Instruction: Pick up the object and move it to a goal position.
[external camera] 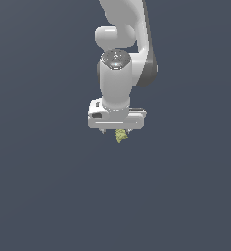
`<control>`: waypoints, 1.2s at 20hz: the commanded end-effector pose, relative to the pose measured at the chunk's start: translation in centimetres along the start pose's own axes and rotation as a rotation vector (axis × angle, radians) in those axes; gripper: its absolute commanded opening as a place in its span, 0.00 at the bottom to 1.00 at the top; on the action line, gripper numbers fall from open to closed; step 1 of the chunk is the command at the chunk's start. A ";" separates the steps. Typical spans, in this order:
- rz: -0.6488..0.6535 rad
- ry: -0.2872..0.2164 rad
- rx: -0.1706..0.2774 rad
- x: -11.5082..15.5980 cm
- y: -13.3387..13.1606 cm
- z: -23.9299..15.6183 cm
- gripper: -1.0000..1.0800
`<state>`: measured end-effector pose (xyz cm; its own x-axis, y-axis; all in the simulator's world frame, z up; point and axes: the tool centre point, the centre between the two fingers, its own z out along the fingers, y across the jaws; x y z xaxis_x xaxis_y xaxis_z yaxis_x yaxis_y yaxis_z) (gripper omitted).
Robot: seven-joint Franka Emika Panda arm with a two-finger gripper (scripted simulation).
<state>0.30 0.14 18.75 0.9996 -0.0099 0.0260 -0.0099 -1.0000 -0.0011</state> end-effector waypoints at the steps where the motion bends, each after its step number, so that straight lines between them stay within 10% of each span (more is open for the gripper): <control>1: 0.000 0.000 0.000 0.0 0.0 0.0 0.96; 24: -0.117 -0.027 0.013 -2.2 -0.9 2.3 0.96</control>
<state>-1.44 0.97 16.90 0.9965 0.0831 -0.0004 0.0830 -0.9964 -0.0139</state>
